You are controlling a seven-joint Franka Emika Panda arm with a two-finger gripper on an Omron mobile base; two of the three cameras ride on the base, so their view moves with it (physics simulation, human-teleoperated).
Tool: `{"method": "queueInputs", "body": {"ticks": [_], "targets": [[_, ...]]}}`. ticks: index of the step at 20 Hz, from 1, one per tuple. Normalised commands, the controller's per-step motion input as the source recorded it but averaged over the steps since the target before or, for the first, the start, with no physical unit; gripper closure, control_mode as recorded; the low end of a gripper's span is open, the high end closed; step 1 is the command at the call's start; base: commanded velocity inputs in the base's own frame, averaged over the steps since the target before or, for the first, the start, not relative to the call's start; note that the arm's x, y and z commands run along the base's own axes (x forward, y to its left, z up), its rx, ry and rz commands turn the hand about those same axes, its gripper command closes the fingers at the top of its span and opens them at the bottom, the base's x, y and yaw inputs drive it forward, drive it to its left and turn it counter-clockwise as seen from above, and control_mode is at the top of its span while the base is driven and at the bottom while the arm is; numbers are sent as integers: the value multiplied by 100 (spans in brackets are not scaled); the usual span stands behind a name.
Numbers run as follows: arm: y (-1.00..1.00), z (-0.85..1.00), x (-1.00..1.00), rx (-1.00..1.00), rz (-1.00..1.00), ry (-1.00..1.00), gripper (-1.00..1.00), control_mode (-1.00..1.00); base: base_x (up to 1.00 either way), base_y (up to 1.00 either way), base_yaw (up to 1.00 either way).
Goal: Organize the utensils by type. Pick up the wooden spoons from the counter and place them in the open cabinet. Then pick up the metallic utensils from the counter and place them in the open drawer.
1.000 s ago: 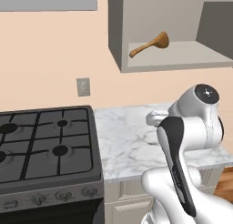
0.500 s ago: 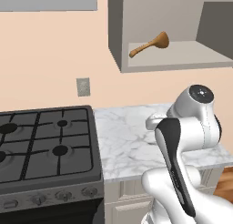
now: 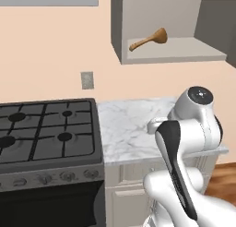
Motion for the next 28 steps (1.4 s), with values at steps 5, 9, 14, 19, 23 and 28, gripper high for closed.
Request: {"method": "queueInputs", "body": {"ticks": [5, 9, 14, 19, 23, 28], "targets": [[0, 0, 0, 0, 0, 0, -100, 100, -40, 5, 34], [0, 0, 0, 0, 0, 0, -100, 100, -34, 1, 52], [0, 0, 0, 0, 0, 0, -100, 100, -18, 2, 60], [0, 0, 0, 0, 0, 0, -100, 100, -13, 0, 64], [0, 0, 0, 0, 0, 0, -100, 100, -4, 0, 67], [0, 0, 0, 0, 0, 0, -100, 100, -5, 0, 66]]}}
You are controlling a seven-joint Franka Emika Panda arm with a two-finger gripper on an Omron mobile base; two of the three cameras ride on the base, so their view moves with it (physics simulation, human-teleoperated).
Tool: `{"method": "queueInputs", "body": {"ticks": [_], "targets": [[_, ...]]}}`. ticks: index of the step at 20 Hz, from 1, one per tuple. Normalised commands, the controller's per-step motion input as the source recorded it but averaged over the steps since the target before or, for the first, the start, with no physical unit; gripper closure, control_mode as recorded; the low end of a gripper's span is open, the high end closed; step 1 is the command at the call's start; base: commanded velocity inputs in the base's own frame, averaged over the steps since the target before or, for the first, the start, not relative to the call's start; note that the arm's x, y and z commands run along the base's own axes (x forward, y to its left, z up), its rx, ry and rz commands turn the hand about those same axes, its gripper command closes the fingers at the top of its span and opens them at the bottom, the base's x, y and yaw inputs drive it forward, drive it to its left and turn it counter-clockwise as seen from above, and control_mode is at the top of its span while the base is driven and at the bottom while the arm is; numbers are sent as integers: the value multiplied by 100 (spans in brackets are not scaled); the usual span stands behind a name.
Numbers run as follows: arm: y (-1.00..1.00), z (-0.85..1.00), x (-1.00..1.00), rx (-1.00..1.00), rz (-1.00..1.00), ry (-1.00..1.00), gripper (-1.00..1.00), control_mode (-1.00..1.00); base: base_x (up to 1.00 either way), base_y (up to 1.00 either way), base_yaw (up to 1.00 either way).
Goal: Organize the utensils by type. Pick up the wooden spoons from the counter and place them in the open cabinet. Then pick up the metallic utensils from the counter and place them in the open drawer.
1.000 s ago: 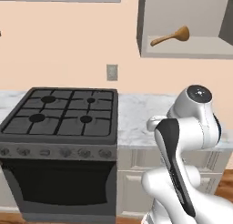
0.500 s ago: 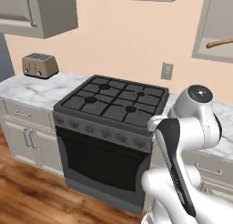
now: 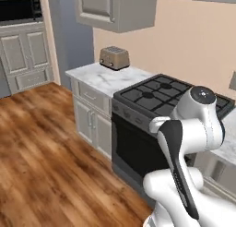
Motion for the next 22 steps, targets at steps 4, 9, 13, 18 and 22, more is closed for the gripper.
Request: {"method": "queueInputs", "body": {"ticks": [4, 9, 13, 18, 22], "targets": [[0, 0, 0, 0, 0, 0, -100, 100, -9, 0, 65], [0, 0, 0, 0, 0, 0, -100, 100, 7, 0, 54], [0, 0, 0, 0, 0, 0, -100, 100, 65, 0, 32], [0, 0, 0, 0, 0, 0, -100, 100, 100, 0, 24], [0, 0, 0, 0, 0, 0, -100, 100, 100, 0, 24]]}}
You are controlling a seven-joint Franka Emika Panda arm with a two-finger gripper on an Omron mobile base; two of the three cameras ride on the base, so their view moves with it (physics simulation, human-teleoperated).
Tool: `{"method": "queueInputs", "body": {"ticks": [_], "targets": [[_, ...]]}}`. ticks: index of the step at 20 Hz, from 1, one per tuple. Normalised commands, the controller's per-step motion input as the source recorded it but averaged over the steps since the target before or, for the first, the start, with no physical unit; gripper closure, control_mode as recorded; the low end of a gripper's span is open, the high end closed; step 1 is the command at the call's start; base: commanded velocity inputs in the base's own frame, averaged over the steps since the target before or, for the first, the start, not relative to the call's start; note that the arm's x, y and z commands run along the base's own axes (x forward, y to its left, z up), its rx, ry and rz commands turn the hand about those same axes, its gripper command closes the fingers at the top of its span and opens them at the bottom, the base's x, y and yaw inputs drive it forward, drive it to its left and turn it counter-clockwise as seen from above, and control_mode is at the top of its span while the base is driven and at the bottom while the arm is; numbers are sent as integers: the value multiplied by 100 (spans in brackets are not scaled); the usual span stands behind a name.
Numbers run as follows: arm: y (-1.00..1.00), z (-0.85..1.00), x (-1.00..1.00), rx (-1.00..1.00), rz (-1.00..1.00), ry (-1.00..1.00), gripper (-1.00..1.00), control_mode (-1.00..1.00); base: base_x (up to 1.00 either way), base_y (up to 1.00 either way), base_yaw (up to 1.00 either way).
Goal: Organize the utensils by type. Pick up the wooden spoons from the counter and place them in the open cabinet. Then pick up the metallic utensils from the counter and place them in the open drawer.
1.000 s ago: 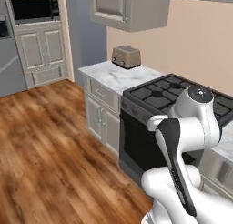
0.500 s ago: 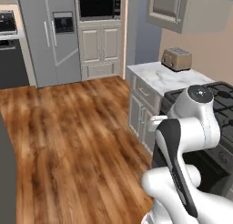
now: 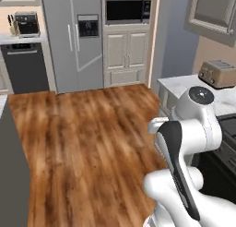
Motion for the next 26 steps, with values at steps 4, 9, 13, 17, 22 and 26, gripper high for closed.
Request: {"method": "queueInputs", "body": {"ticks": [4, 9, 13, 17, 22, 26], "targets": [[0, 0, 0, 0, 0, 0, -100, 100, 100, 0, 27], [0, 0, 0, 0, 0, 0, -100, 100, 100, -1, 29], [0, 0, 0, 0, 0, 0, -100, 100, 100, -5, 31], [0, 0, 0, 0, 0, 0, -100, 100, 100, -11, 30], [0, 0, 0, 0, 0, 0, -100, 100, 100, -16, 31], [0, 0, 0, 0, 0, 0, -100, 100, 100, -27, 36]]}}
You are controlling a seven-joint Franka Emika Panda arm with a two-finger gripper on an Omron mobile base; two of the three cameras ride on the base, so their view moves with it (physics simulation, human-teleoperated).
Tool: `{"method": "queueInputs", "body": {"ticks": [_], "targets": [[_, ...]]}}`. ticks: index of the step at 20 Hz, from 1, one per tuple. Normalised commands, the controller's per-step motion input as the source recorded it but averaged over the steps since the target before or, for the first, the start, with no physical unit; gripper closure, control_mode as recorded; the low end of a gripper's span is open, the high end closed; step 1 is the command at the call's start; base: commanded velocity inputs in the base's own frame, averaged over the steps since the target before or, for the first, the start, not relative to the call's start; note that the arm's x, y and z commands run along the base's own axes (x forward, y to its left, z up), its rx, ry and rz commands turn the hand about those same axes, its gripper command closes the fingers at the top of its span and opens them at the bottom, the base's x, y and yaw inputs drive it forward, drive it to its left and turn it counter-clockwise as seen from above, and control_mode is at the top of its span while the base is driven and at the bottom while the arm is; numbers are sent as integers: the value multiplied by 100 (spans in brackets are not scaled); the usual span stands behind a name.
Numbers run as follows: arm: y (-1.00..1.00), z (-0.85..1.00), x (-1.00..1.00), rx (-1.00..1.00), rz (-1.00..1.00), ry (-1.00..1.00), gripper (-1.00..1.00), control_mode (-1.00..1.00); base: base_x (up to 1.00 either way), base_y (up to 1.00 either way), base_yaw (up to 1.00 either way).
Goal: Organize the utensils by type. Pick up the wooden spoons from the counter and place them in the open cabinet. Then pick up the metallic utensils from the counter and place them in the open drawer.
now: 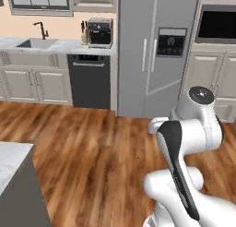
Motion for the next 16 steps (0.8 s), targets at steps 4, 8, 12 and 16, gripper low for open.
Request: {"method": "queueInputs", "body": {"ticks": [4, 8, 12, 16], "targets": [[0, 0, 0, 0, 0, 0, -100, 100, 100, -32, 42], [0, 0, 0, 0, 0, 0, -100, 100, 100, -32, 50], [0, 0, 0, 0, 0, 0, -100, 100, 100, -37, 54], [0, 0, 0, 0, 0, 0, -100, 100, 97, -40, 59]]}}
